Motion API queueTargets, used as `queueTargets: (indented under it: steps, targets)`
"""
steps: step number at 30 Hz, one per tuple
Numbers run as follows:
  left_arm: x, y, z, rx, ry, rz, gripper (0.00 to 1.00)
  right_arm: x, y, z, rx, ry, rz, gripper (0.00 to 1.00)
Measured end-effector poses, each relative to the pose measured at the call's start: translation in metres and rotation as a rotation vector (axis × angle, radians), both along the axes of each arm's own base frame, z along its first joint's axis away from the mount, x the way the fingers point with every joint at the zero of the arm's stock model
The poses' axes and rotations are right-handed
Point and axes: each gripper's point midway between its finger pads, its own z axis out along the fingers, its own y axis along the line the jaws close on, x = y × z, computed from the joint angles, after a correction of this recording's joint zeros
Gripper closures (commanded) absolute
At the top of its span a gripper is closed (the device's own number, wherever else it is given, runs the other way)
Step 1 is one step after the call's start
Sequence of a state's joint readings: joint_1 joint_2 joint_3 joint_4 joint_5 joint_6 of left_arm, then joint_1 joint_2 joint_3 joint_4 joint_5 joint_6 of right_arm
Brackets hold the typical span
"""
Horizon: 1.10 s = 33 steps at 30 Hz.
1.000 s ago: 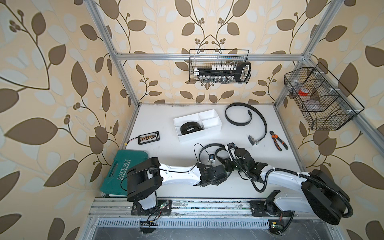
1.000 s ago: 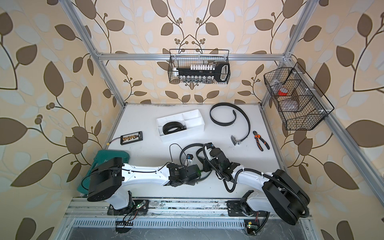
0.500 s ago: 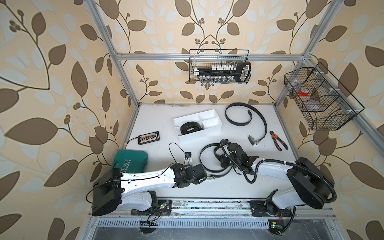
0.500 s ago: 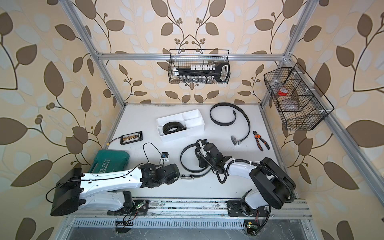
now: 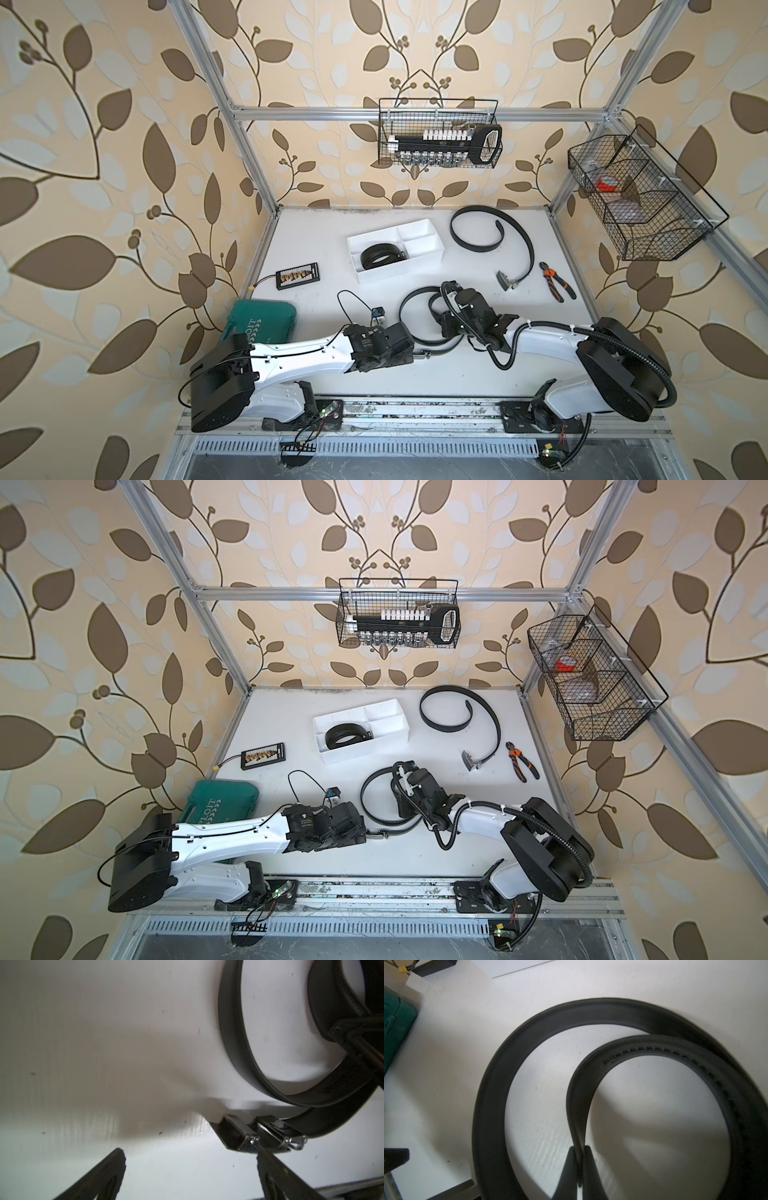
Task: Place the belts into the storage roll
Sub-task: Roll the belt at the center of the board.
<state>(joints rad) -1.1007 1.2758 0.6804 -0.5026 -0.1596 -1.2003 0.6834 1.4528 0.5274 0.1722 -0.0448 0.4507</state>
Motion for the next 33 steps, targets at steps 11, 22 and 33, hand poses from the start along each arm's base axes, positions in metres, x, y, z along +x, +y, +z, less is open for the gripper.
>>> queueTargets:
  steps: [11, 22, 33]
  targets:
    - [-0.004, -0.021, 0.0, -0.078, 0.034, -0.006, 0.01, -0.001, -0.001, -0.002, 0.001, 0.0, -0.001, 1.0]
    - [-0.002, -0.046, -0.006, 0.101, -0.034, -0.488, 0.01, 0.0, -0.005, -0.004, 0.006, 0.008, -0.009, 1.0]
    - [0.009, -0.066, -0.018, 0.211, -0.109, -0.776, 0.05, 0.0, -0.007, -0.005, 0.018, 0.019, -0.009, 1.0]
